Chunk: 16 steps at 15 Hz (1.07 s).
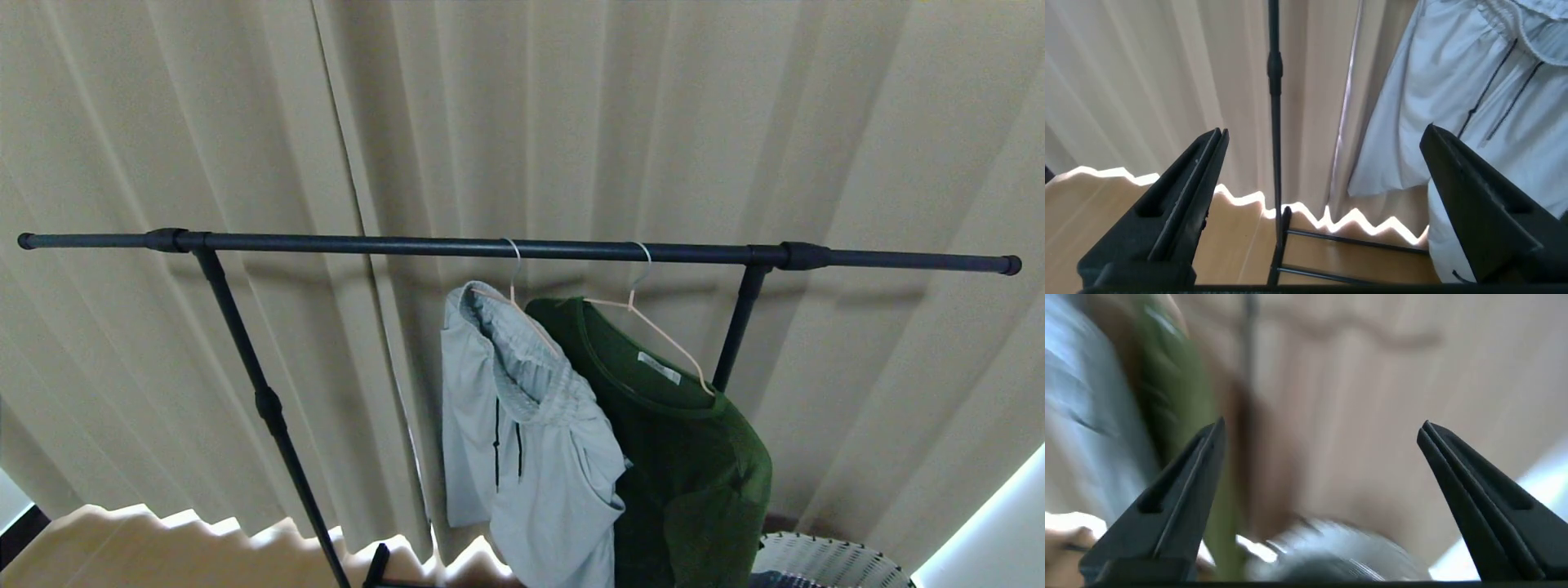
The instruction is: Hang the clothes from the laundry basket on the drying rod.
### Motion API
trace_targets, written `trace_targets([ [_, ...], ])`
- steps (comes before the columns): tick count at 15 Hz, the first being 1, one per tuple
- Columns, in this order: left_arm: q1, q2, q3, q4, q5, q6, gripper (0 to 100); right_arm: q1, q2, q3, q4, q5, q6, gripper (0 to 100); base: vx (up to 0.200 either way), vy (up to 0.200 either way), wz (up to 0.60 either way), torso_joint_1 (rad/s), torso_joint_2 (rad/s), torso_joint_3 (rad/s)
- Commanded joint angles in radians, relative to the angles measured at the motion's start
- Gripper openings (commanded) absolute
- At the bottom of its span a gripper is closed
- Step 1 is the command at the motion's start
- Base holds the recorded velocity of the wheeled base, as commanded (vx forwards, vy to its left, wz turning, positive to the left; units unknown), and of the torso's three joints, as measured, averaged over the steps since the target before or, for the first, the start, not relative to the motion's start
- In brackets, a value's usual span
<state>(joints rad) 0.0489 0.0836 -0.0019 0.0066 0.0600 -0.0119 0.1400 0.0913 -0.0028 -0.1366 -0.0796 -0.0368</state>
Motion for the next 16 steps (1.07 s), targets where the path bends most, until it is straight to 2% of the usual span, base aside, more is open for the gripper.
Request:
trace_targets([
  [1, 0.000, 0.002, 0.000, 0.000, 0.000, 0.000, 100, 0.001, 0.004, 0.003, 0.012, 0.047, 0.048, 100, 0.000, 0.000, 0.00, 0.000, 0.00, 0.000],
  [5, 0.000, 0.002, 0.000, 0.000, 0.000, 0.000, 100, -0.005, 0.005, 0.003, 0.020, 0.061, 0.034, 100, 0.000, 0.000, 0.00, 0.000, 0.00, 0.000],
  [8, 0.000, 0.002, 0.000, 0.000, 0.000, 0.000, 100, -0.143, -0.033, 0.003, 0.026, 0.058, -0.005, 100, 0.000, 0.000, 0.00, 0.000, 0.00, 0.000],
  [10, 0.000, 0.002, 0.000, 0.000, 0.000, 0.000, 100, -0.143, -0.084, 0.003, 0.022, 0.049, -0.002, 100, 0.000, 0.000, 0.00, 0.000, 0.00, 0.000],
  [16, 0.000, 0.002, 0.000, 0.000, 0.000, 0.000, 100, -0.142, -0.088, 0.003, 0.017, 0.078, 0.026, 100, 0.000, 0.000, 0.00, 0.000, 0.00, 0.000],
])
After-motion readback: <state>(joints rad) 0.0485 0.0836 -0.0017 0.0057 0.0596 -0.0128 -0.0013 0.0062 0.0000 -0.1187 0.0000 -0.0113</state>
